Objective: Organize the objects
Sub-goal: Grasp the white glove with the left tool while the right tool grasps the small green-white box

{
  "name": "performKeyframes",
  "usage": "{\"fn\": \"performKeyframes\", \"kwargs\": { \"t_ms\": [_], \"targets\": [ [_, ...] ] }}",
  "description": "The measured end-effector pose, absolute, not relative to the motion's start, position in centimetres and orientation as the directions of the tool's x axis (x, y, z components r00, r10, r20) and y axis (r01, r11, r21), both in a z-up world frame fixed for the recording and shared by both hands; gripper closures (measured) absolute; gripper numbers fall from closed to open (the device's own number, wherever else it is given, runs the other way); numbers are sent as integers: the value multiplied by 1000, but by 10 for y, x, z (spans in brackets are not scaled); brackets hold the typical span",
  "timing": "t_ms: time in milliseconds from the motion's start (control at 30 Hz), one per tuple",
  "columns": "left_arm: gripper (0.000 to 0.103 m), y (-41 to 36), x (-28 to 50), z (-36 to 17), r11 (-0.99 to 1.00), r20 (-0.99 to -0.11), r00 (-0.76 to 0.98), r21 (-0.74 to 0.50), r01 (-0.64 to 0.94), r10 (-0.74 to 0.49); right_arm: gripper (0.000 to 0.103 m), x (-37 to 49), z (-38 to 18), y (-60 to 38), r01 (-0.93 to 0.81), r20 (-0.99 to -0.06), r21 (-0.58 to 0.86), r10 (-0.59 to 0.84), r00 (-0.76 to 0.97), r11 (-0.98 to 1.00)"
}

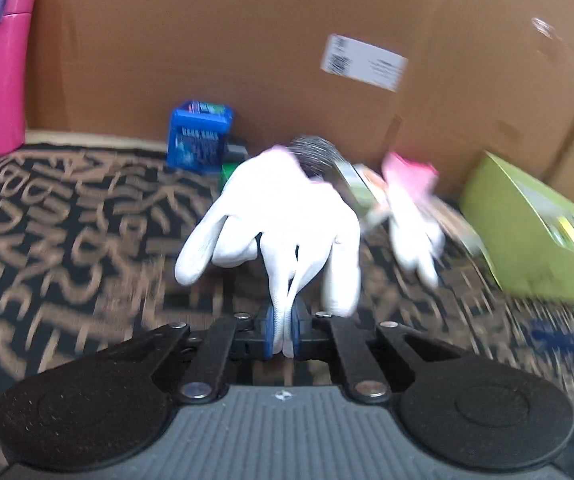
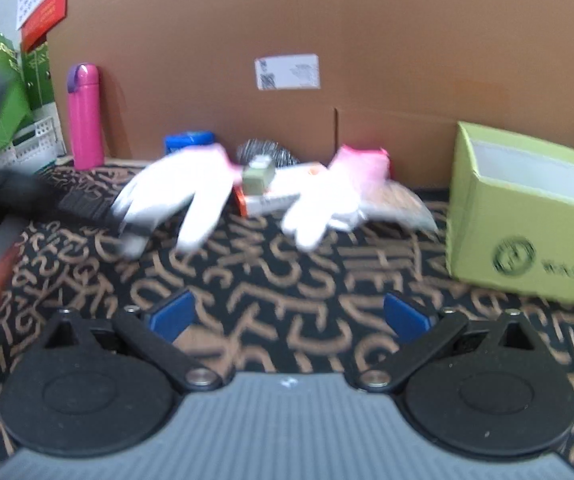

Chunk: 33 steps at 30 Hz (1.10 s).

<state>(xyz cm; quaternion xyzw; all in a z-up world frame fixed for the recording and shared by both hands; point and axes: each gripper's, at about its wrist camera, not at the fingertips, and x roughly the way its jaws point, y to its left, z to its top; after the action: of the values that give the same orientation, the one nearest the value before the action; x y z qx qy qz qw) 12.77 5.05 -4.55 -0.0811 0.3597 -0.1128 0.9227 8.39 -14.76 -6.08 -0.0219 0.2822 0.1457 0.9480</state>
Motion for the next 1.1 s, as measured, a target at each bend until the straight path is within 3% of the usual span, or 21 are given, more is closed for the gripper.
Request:
{"fn": "performKeyframes", "kwargs": {
  "t_ms": [100, 200, 267, 300, 367, 467, 500, 533, 567, 733, 900, 933, 967, 1000, 1100],
  "targets": [
    [95, 54, 93, -52, 963, -660, 703, -219, 157, -265, 0, 108, -54, -137, -295, -512, 33, 269, 816, 955],
    [90, 60, 70, -53, 964, -649, 715, -221, 149, -259, 9, 142, -47, -123, -311, -491, 59, 299, 818, 949],
    [71, 66, 63, -51, 962, -639, 723, -227, 149, -263, 15, 167, -46, -110, -314, -492, 64, 303, 816, 947],
    [67, 69, 63, -50, 960, -633, 727, -236, 148, -267, 18, 179, -46, -104, -311, -496, 57, 297, 816, 949],
    [44, 75, 60, -43, 958, -617, 738, -244, 152, -274, 22, 200, -49, -92, -311, -501, 42, 289, 816, 949],
    [37, 77, 60, -33, 964, -579, 773, -204, 170, -259, 38, 226, -57, -79, -312, -530, 36, 282, 800, 949],
    [36, 76, 63, -30, 966, -568, 783, -188, 178, -255, 60, 233, -61, -77, -310, -544, 36, 279, 792, 950],
    [32, 76, 67, -28, 966, -559, 789, -180, 186, -255, 73, 236, -64, -76, -312, -557, 40, 281, 782, 949],
    [28, 75, 71, -26, 965, -552, 792, -178, 192, -259, 80, 237, -66, -78, -313, -564, 57, 289, 774, 948],
    [24, 60, 106, -29, 957, -547, 786, -148, 248, -288, 81, 194, -65, -102, -314, -538, 51, 291, 791, 948],
    [24, 36, 141, -51, 942, -648, 695, -111, 317, -311, 81, 131, -68, -138, -298, -568, 47, 271, 777, 953],
    [27, 32, 141, -54, 942, -650, 696, -97, 322, -305, 81, 120, -68, -145, -293, -578, 50, 267, 771, 955],
    [48, 30, 138, -56, 940, -653, 694, -85, 330, -302, 81, 107, -69, -153, -288, -587, 55, 264, 765, 956],
    [60, 27, 137, -57, 939, -670, 680, -77, 336, -299, 81, 96, -70, -158, -287, -594, 58, 264, 760, 956],
    [90, 23, 122, -52, 934, -688, 669, -38, 354, -282, 81, 65, -72, -169, -281, -614, 76, 267, 743, 957]
  ]
}}
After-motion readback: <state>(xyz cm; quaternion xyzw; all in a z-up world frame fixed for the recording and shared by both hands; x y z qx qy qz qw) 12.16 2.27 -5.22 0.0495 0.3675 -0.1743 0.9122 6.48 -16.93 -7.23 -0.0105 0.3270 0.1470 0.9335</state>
